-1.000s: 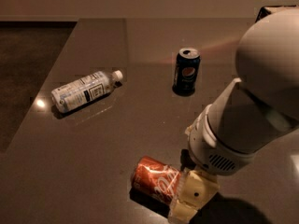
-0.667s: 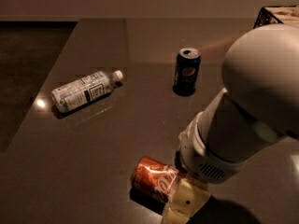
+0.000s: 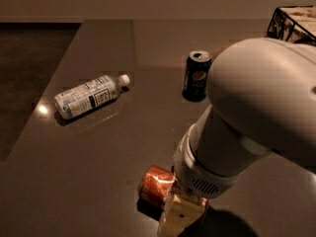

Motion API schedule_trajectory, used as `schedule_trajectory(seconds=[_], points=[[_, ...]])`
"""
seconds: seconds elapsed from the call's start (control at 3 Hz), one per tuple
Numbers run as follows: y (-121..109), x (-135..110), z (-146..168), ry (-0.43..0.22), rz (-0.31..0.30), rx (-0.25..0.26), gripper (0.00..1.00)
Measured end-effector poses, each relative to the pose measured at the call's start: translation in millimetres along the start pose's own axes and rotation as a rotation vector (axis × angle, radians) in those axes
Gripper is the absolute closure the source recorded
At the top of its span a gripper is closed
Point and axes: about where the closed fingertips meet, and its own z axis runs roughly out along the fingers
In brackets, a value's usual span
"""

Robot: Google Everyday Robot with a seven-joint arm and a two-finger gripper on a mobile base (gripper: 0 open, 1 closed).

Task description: Place coke can upright

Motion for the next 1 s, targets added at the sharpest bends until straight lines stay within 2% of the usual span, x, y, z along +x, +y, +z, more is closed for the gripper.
schedule_trajectory(seconds=[0.33, 0.67, 1.0], points=[[-3.2, -2.9, -2.6, 0.011, -0.028, 0.002, 0.42], [-11.0, -3.2, -12.9, 0.031, -0.094, 0.023, 0.73], [-24.8, -8.7, -31.0, 0.081, -0.182, 0.071, 0.96]])
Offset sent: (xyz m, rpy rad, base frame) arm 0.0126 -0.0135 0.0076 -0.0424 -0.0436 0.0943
